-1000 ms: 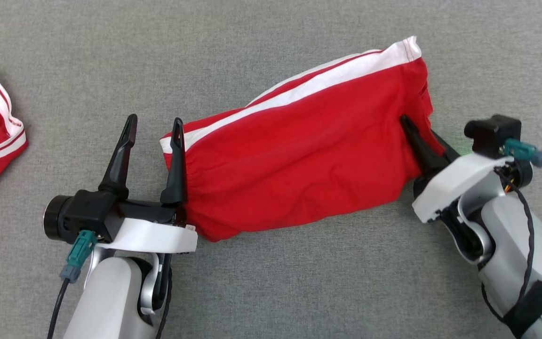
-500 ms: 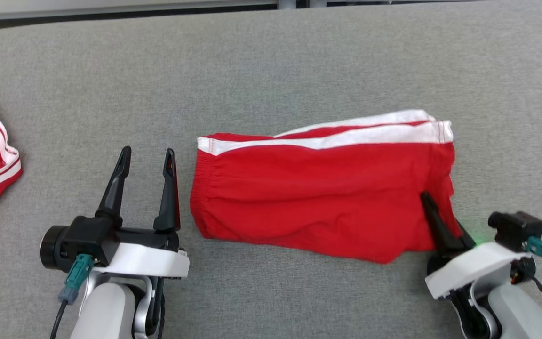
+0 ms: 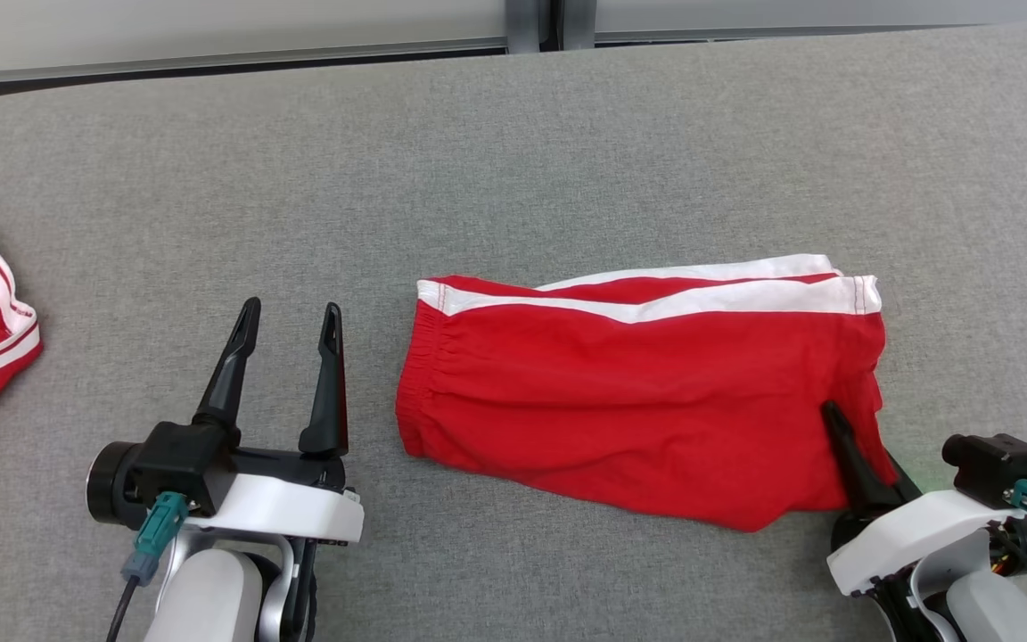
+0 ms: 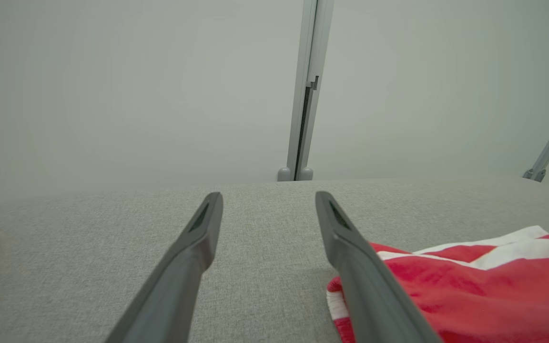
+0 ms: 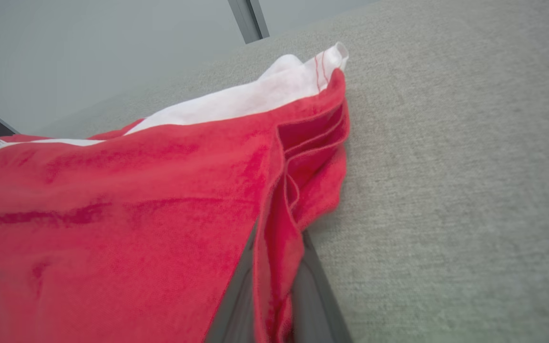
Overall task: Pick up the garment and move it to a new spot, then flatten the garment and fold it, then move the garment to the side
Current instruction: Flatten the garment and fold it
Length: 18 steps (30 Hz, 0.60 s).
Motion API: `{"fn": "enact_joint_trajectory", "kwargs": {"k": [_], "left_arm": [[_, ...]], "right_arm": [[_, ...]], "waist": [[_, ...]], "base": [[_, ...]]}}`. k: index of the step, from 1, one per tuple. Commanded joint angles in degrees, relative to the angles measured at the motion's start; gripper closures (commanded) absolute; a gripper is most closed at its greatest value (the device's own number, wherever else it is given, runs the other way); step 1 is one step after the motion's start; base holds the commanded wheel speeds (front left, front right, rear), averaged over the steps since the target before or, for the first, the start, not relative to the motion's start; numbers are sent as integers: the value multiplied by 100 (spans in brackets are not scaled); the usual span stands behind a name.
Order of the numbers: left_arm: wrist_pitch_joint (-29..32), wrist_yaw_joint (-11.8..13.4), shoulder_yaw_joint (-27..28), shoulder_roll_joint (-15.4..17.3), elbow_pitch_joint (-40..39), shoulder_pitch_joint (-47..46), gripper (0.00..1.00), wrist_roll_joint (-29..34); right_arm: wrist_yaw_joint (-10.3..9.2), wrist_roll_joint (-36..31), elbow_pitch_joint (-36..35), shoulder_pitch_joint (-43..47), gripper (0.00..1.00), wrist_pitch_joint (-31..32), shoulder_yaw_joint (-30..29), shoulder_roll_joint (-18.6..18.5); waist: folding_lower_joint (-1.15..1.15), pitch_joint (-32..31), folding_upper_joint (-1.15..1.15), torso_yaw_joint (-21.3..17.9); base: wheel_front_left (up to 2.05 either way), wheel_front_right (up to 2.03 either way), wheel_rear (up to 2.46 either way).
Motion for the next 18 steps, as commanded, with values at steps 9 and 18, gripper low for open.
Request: {"fn": "enact_joint_trajectory", "kwargs": {"k": [9,18], "left_arm": [[-8,18,-71,5,33,58,0,-98],[-8,-4,-84,-7,91,9,0,-150]], "right_arm": [[-3,-204,-215,-273,100,58,-136,-131],[-2,-718,-1546,-980,100,1007,651,220]], "waist": [[0,-44,0,98],[0,-157,0,258]], "base": [[0,0,0],[0,0,0]]}}
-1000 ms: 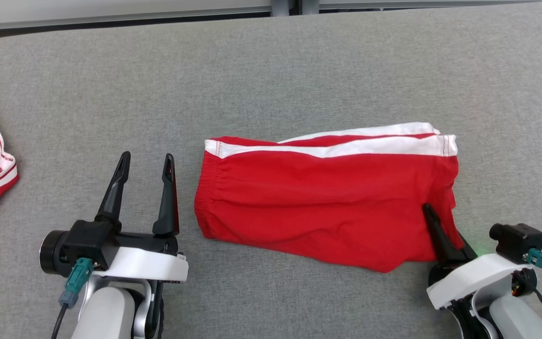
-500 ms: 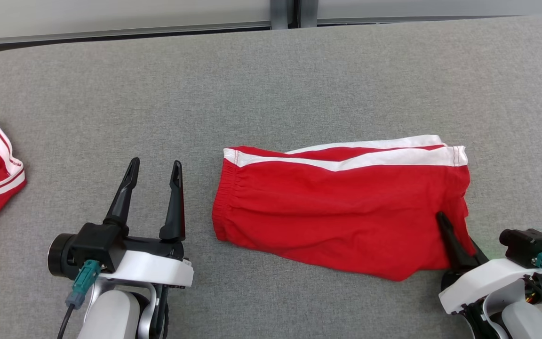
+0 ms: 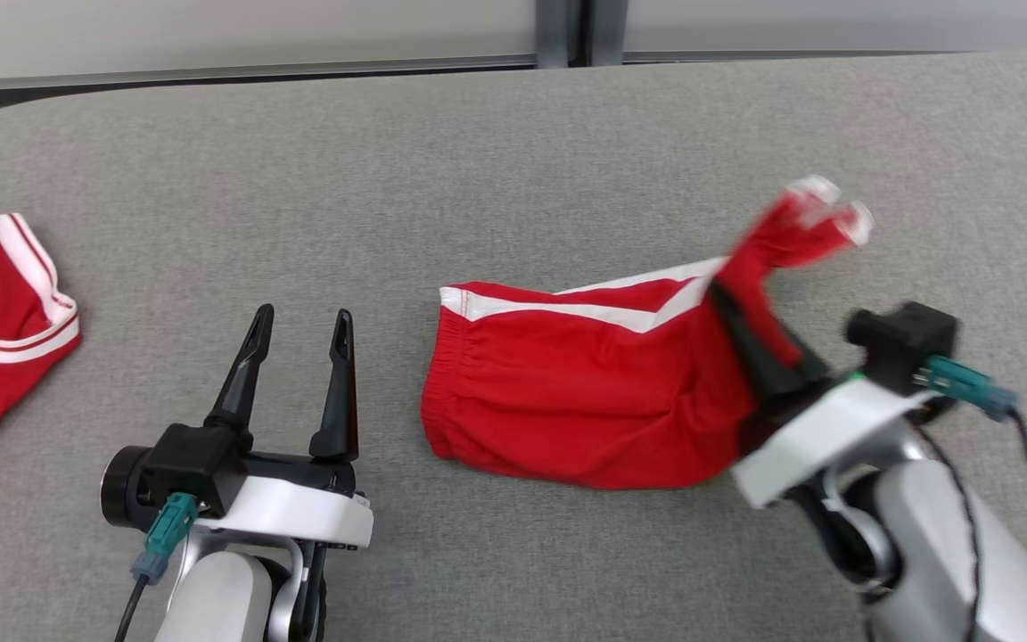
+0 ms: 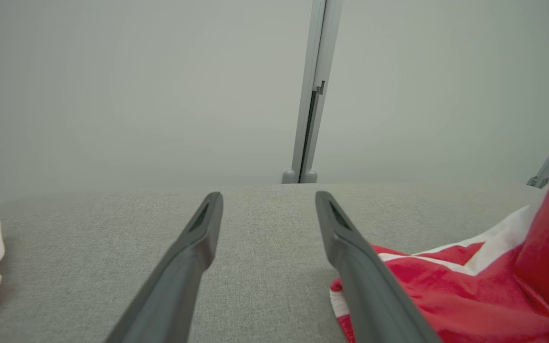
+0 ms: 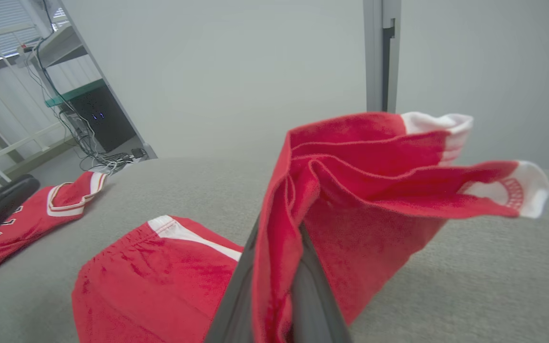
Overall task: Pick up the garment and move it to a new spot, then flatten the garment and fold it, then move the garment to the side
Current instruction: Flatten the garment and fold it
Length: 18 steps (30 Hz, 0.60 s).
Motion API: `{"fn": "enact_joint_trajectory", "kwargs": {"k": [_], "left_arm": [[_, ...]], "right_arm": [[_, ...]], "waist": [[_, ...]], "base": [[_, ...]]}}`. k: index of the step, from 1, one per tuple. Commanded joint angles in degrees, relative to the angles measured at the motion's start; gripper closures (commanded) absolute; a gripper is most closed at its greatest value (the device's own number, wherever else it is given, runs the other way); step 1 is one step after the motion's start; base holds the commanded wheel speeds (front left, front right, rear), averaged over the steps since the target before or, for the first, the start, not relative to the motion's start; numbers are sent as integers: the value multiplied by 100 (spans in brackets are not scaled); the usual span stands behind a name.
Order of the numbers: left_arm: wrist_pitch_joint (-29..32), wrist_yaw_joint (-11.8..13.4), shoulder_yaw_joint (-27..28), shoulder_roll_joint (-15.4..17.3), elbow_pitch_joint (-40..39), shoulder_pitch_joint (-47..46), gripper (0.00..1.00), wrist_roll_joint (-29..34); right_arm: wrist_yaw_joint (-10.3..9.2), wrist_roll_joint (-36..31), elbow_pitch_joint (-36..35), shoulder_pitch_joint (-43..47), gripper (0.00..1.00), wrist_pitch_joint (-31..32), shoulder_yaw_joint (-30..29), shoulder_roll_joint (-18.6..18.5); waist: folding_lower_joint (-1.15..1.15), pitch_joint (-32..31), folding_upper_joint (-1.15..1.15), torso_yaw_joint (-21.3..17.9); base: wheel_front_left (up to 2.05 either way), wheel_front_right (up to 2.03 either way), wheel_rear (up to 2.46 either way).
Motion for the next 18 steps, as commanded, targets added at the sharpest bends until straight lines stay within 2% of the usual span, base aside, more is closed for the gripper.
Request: {"fn": "enact_joint_trajectory", "kwargs": {"k": [1,6,13,15,16,18], "left_arm": [[-8,-5,6,23,10,9,0,-40],[-8,18,8,7,12,-26,0,-93],[-8,20,-51,-5,17,-161,0,-97],[-8,43,-39,-10,5,-144,0,-103],[-8,56,-31,-13,1,-132,0,-111],[-8,61,-21,-14,-3,-101,0,-118]], "right_arm": [[0,-18,-120,-105,100,100,145,90],[0,79,-111,-399,100,413,884,518],[0,239,771,-632,99,398,1616,871],[0,209,972,-691,13,225,1670,912],[0,192,1072,-679,0,161,1717,929],[0,175,1160,-719,0,-55,1775,955]], "waist": [[0,-20,0,62],[0,-19,0,286],[0,83,0,577],[0,100,0,604],[0,107,0,609],[0,106,0,612]], "base": [[0,0,0],[0,0,0],[0,0,0],[0,0,0],[0,0,0],[0,0,0]]}}
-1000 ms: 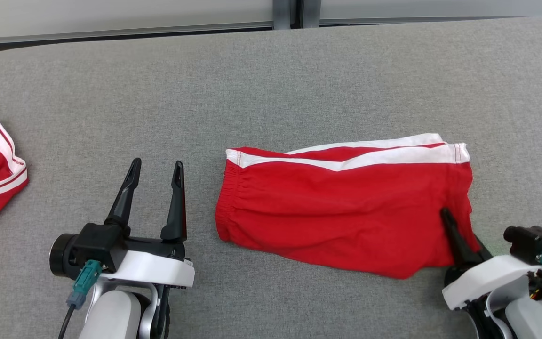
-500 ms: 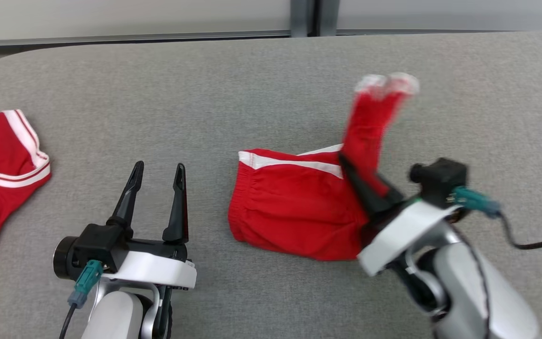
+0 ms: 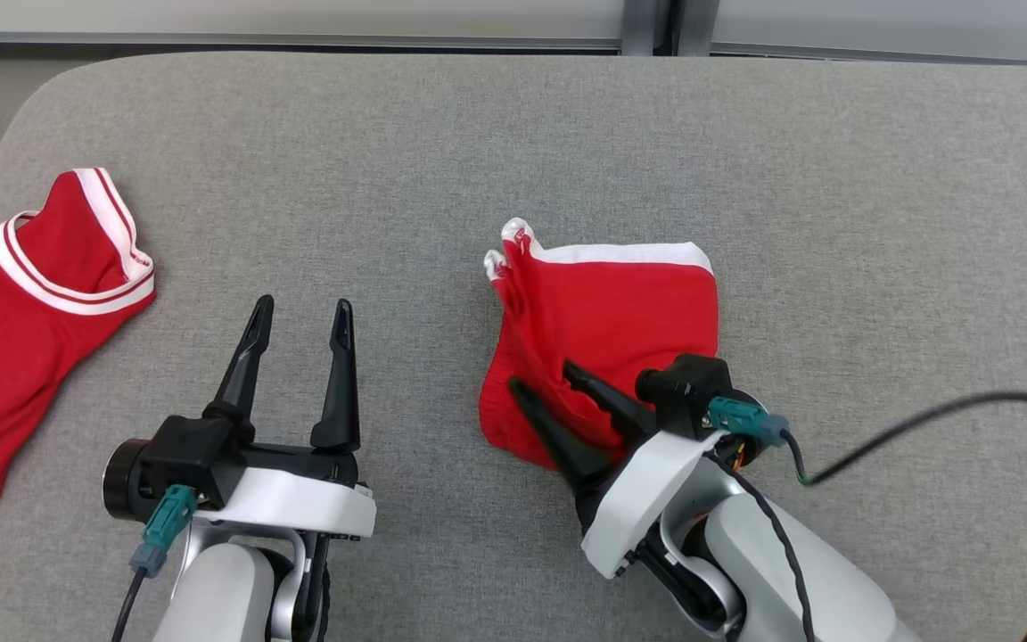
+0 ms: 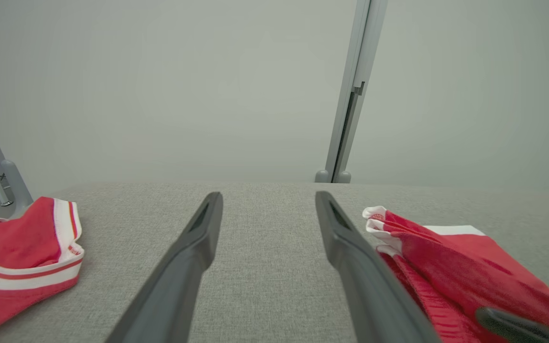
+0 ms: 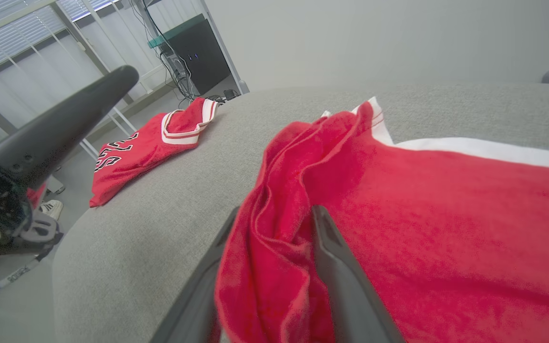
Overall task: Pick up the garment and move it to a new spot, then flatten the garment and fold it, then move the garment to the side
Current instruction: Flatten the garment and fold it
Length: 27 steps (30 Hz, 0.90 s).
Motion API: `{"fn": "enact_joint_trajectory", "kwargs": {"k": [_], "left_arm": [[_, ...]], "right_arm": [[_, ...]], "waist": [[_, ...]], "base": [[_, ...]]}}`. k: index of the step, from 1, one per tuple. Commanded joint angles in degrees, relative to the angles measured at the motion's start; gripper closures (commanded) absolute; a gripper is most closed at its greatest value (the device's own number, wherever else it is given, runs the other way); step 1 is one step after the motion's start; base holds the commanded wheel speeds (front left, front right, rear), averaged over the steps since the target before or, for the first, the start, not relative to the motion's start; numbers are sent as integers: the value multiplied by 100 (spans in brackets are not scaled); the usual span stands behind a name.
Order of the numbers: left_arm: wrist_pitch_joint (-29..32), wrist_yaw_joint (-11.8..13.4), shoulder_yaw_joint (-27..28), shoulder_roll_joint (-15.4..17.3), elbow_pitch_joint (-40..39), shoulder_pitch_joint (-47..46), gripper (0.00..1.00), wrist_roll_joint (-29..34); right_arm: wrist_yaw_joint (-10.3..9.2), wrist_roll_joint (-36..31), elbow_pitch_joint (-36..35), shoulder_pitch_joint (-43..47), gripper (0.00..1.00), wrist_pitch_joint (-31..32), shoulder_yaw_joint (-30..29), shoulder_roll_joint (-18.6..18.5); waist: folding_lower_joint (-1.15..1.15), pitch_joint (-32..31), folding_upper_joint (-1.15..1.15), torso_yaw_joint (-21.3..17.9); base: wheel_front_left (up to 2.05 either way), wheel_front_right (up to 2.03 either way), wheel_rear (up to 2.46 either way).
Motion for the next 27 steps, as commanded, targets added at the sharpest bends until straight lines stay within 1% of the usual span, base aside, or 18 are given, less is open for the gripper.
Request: {"fn": "enact_joint_trajectory", "kwargs": {"k": [1,6,9,12,19,25,27], "left_arm": [[-8,23,27,10,-15,2,0,-24],[-8,49,104,8,-26,16,0,8],[-8,64,144,8,-43,-4,0,67],[-8,85,197,11,-59,8,0,132],[-8,84,291,71,-46,147,0,253],[-8,45,276,127,8,280,0,306],[-8,37,270,127,27,309,0,297]], "right_arm": [[0,-3,-15,-75,0,-182,72,15],[0,136,-333,-112,0,-923,199,-169],[0,159,-589,-37,0,-1247,7,-382],[0,114,-818,131,0,-1407,-484,-609],[0,-238,-1128,806,0,-1501,-2061,-1015],[0,-543,-1299,1496,0,-1322,-3063,-1121],[0,-592,-1331,1620,0,-1277,-3180,-1121]], "waist": [[0,-1,0,-7],[0,-17,0,-87],[0,-32,0,-152],[0,-54,0,-235],[0,-178,0,-450],[0,-328,0,-632],[0,-356,0,-651]], "base": [[0,0,0],[0,0,0],[0,0,0],[0,0,0],[0,0,0],[0,0,0],[0,0,0]]}}
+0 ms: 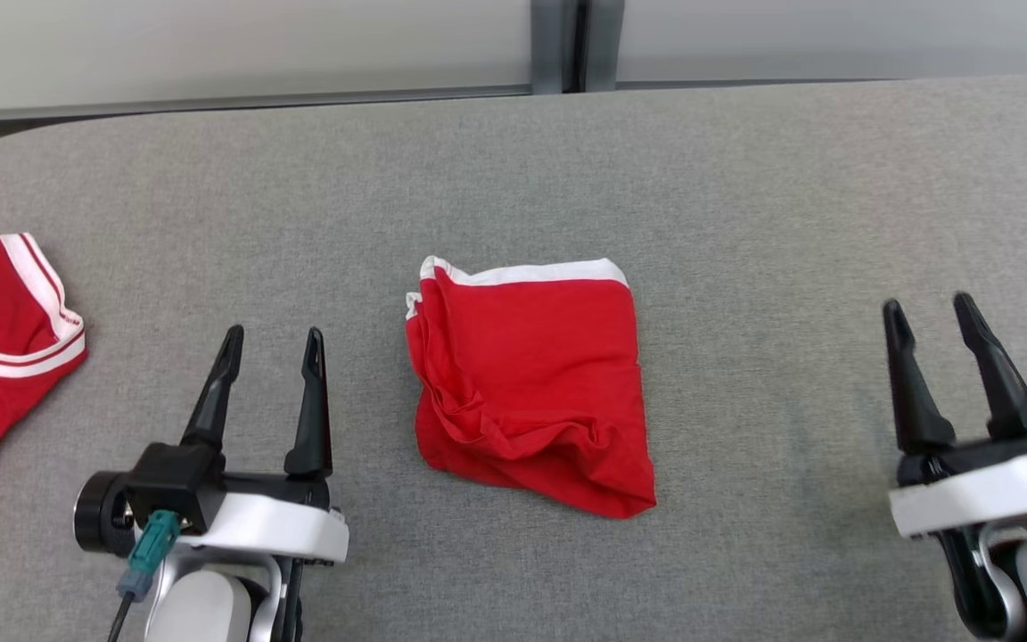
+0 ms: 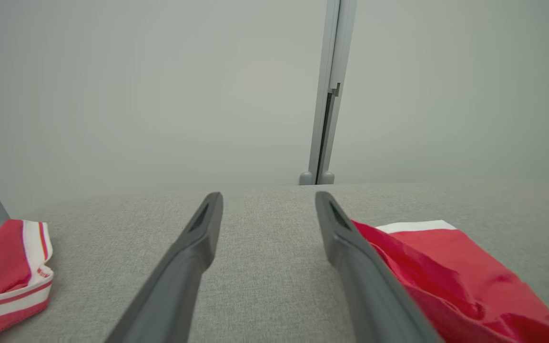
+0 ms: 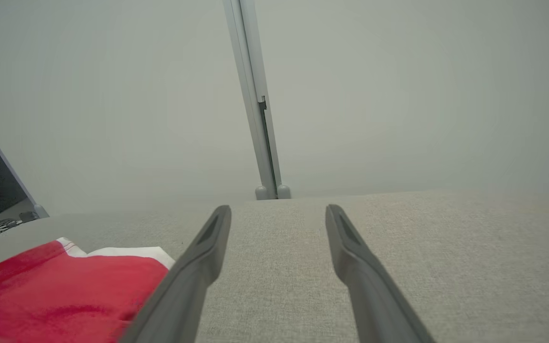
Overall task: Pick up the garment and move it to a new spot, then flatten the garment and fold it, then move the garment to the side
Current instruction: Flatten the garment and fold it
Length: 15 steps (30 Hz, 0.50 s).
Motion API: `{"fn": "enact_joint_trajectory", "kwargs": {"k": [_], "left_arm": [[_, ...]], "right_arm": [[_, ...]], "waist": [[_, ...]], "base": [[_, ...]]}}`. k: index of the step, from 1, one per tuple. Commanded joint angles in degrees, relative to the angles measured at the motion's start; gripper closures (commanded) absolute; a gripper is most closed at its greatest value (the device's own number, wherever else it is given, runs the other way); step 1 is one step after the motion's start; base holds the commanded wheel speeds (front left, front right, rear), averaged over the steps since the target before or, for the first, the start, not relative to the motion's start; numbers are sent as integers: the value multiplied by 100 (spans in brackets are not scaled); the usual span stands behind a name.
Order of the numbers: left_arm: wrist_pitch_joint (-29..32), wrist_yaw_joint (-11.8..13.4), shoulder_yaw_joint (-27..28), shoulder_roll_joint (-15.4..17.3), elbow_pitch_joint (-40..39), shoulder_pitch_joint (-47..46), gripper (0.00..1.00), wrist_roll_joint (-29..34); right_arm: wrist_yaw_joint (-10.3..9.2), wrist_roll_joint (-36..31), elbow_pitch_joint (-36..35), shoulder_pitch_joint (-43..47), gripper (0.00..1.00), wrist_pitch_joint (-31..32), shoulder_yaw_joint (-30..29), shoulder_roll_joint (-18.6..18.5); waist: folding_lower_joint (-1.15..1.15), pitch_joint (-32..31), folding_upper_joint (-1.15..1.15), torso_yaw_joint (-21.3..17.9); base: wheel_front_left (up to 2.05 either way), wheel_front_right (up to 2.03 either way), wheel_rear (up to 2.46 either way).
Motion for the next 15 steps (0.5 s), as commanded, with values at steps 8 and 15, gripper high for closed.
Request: {"fn": "enact_joint_trajectory", "kwargs": {"k": [8,15], "left_arm": [[17,11,19,146,41,169,0,18],[57,32,-4,194,7,207,0,-25]], "right_arm": [[0,-246,-322,491,0,249,-352,147],[0,-332,-479,585,0,382,-442,245]], "waist": [[0,-170,0,-137],[0,-219,0,-155]], "base": [[0,0,0],[0,0,0]]}}
